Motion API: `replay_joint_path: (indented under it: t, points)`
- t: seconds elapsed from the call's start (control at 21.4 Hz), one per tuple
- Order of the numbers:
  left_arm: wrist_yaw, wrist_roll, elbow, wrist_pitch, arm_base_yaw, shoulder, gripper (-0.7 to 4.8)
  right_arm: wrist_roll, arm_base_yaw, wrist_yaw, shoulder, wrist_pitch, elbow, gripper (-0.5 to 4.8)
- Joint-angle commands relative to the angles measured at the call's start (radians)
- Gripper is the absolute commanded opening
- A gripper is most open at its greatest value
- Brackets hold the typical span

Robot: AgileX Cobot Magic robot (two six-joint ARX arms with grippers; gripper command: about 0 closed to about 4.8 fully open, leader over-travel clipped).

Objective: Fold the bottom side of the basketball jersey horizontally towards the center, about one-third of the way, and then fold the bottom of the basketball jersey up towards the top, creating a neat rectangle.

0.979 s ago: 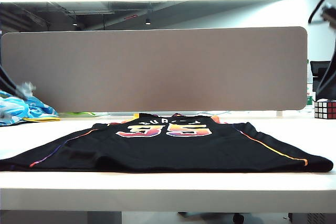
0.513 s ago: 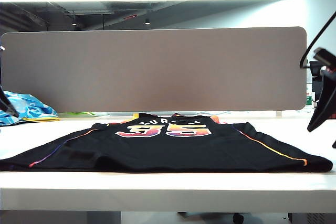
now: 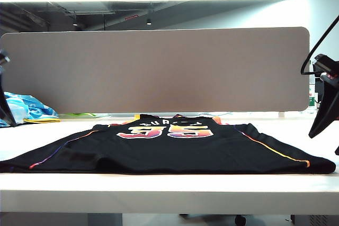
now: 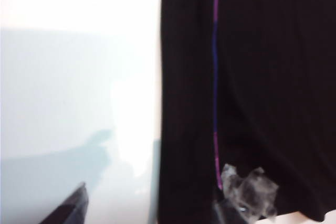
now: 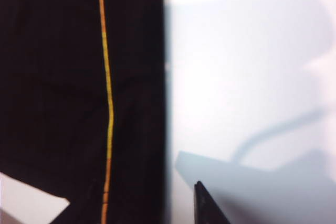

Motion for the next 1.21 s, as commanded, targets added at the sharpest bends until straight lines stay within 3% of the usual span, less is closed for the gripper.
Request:
replay_joint_path:
  t: [0.05,0.42,0.7,0.93,1.21]
  points:
    - [-0.001,0.012,0.003,-0.007,-0.042,0.043,2.81,-0.026,0.001,0.017,0.001,-0.010,0.005,2.44]
    - [-0.080,0.016,0.003,-0.002,-0.131,0.081,2.82,-0.046,0.001,0.016,0.002,-0.061,0.005,2.60]
    - [-0.093,0.016,0.003,-0.046,-0.135,0.081,2.82,-0.056,0.002,0.016,0.002,-0.099,0.005,2.77]
    - [-0.107,0.064,0.002,-0.131,-0.136,0.081,2.82,-0.055,0.046,0.019,0.002,-0.092,0.005,2.77]
    - [-0.101,0.063,0.002,-0.145,-0.137,0.081,2.81,-0.050,0.114,0.085,0.008,-0.084,0.005,2.76]
